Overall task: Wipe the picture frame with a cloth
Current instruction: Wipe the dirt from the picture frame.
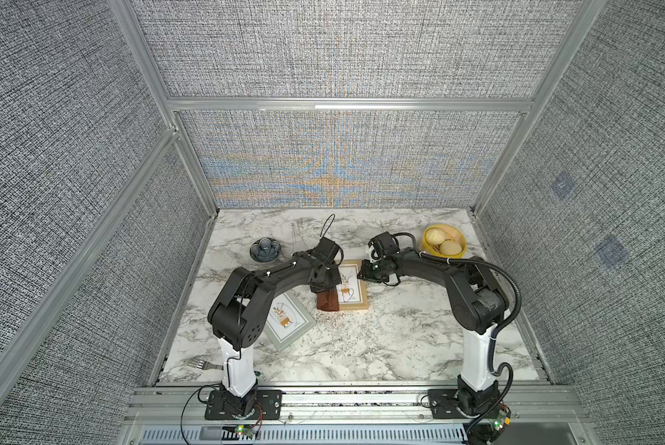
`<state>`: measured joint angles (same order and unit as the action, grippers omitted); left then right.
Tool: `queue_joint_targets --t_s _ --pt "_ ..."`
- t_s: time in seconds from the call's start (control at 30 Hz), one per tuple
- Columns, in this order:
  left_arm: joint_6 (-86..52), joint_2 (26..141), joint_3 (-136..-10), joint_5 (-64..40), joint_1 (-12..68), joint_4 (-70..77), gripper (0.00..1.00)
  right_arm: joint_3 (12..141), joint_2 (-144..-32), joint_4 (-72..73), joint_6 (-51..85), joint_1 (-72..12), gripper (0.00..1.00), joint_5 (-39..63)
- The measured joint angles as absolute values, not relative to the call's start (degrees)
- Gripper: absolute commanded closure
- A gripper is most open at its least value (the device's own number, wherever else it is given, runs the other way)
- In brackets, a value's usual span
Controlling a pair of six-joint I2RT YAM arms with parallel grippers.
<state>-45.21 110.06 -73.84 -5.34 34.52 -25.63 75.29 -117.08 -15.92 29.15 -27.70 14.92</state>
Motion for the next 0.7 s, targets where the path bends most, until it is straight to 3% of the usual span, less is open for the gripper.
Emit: queue_joint_targets --t_s 0.33,0.7 --pt "-37.8 118.7 -86.8 -4.5 31.0 -29.1 1.0 75.4 -117.4 -16.3 29.1 -27.7 0.94 15.1" --pt "-39.2 108.3 -69.8 -7.4 34.1 -24.1 1.0 75.8 -118.0 -15.8 29.2 -27.7 0.95 15.3"
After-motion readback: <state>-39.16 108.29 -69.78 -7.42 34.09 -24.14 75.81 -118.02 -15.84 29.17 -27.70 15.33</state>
